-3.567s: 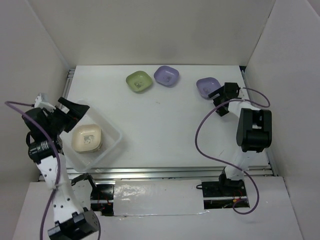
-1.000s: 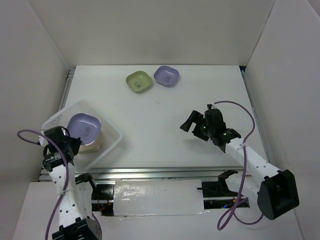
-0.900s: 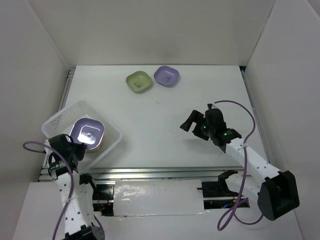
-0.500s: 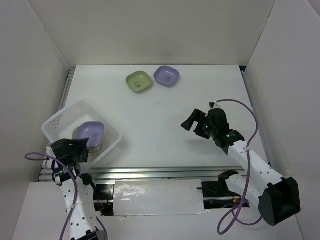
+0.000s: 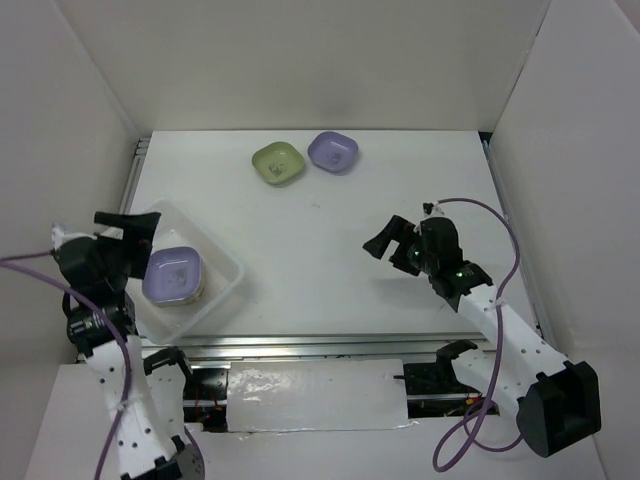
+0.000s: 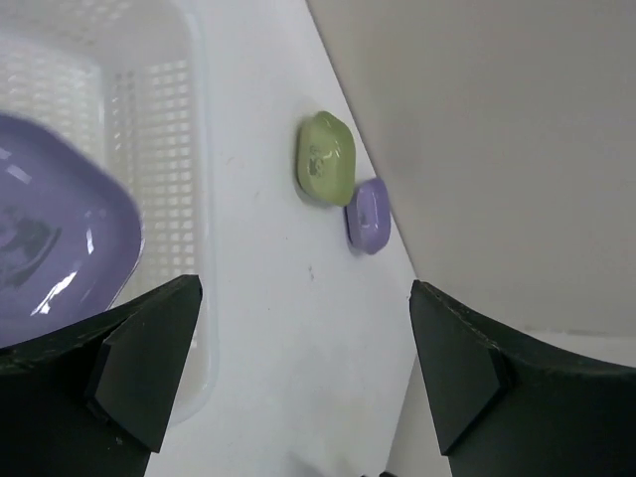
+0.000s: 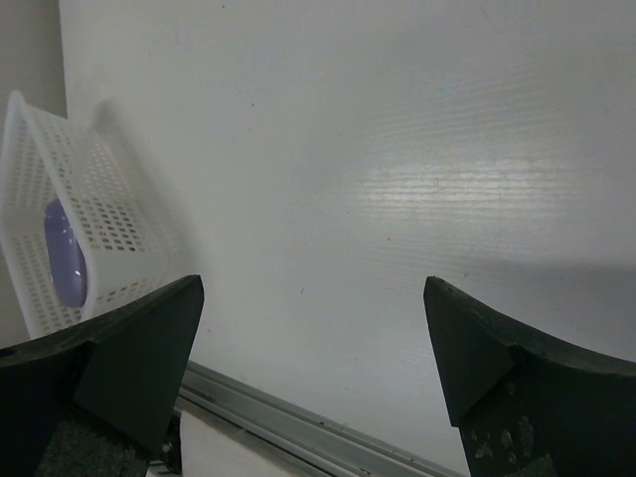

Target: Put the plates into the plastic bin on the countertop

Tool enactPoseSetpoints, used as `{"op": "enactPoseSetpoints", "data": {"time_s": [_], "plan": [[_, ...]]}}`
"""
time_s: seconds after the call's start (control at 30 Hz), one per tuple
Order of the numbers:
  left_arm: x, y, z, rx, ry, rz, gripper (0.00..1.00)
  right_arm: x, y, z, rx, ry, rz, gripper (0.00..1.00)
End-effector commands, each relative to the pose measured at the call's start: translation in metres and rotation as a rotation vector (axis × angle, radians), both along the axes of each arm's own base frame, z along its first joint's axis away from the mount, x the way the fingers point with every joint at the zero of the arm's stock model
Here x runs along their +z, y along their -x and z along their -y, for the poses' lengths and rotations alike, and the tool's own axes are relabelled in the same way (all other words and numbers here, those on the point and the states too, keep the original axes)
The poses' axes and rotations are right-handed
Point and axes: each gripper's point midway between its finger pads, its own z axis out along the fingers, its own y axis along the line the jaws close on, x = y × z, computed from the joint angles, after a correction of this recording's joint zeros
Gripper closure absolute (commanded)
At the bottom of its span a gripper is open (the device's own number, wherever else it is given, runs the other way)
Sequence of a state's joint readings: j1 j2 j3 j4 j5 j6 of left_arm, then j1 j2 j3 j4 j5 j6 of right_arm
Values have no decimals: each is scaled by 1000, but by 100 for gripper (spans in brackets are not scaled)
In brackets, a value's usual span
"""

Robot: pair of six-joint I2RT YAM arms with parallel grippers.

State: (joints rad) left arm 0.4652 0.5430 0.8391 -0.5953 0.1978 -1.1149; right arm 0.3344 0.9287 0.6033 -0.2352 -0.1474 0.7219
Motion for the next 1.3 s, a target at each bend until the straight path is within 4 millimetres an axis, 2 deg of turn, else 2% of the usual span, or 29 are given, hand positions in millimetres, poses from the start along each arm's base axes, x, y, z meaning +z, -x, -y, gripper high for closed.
{"op": "enactPoseSetpoints", "data": {"time_s": [0.0, 0.03, 0.1, 0.13, 0.17, 0.2, 0.23, 0.27, 0.3, 0.33, 0.4, 0.43, 0.47, 0.5, 0.53, 0.6, 0.73, 0.77, 0.8, 0.83, 0.9, 0.93, 0.97, 1.0, 1.03, 1.13, 1.17, 1.2, 1.27], "plan": [[31, -37, 18, -260, -104, 62, 1, 13, -12, -4, -25, -51, 52, 0], [51, -46, 20, -299, -159, 88, 1, 14, -15, -4, -42, -58, 49, 0], [41, -83, 36, -400, -172, 13, 1, 14, -17, -2, -70, -61, 46, 0], [44, -112, 73, -542, -225, -32, 1, 14, -18, -3, -83, -66, 51, 0], [43, -130, 93, -589, -279, -81, 1, 16, -18, -2, -91, -72, 58, 0], [80, -144, 99, -525, -421, -104, 1, 17, -18, -3, -93, -79, 63, 0], [76, -162, 116, -526, -469, -164, 1, 18, -19, -2, -98, -76, 64, 0], [38, -193, 148, -586, -493, -281, 1, 19, -18, -2, -100, -76, 63, 0], [38, -208, 155, -580, -498, -291, 1, 18, -18, -1, -104, -72, 58, 0], [31, -240, 165, -570, -487, -298, 1, 16, -16, 0, -100, -63, 52, 0], [20, -267, 166, -545, -477, -315, 1, 15, -12, 1, -101, -59, 52, 0], [3, -291, 166, -520, -471, -342, 1, 11, -10, 1, -95, -56, 47, 0], [-8, -302, 161, -505, -466, -359, 1, 11, -8, 2, -95, -55, 49, 0], [-7, -313, 160, -493, -465, -344, 1, 10, -7, 3, -96, -50, 48, 0], [-34, -322, 157, -484, -460, -392, 1, 10, -6, 2, -86, -50, 47, 0], [-58, -335, 152, -461, -457, -396, 1, 11, -4, 1, -72, -44, 48, 0], [-77, -351, 152, -431, -436, -345, 1, 12, -1, 0, -50, -26, 44, 0], [-91, -357, 150, -427, -429, -361, 1, 13, 0, -1, -45, -28, 48, 0], [-89, -364, 152, -427, -422, -340, 1, 12, 1, -1, -42, -28, 45, 0], [-104, -370, 154, -434, -412, -355, 1, 12, 3, -3, -34, -36, 46, 0], [-109, -380, 159, -443, -387, -336, 1, 11, 5, -6, -21, -51, 47, 0], [-127, -385, 162, -451, -383, -356, 1, 7, 8, -9, -8, -54, 40, 0], [-134, -388, 164, -457, -380, -363, 1, 7, 9, -10, -2, -55, 38, 0], [-131, -393, 166, -450, -377, -354, 2, 3, 10, -10, -4, -52, 30, 0], [-153, -392, 166, -454, -376, -403, 3, 1, 11, -11, 1, -52, 24, 0], [-172, -389, 164, -415, -362, -453, 5, 0, 13, -13, 14, -51, 23, 0], [-190, -382, 159, -404, -358, -496, 6, -1, 14, -13, 13, -51, 24, 0], [-189, -379, 159, -387, -347, -496, 6, -1, 14, -13, 14, -49, 24, 0], [-201, -374, 152, -356, -346, -517, 9, 0, 14, -12, 12, -43, 27, 0]]}}
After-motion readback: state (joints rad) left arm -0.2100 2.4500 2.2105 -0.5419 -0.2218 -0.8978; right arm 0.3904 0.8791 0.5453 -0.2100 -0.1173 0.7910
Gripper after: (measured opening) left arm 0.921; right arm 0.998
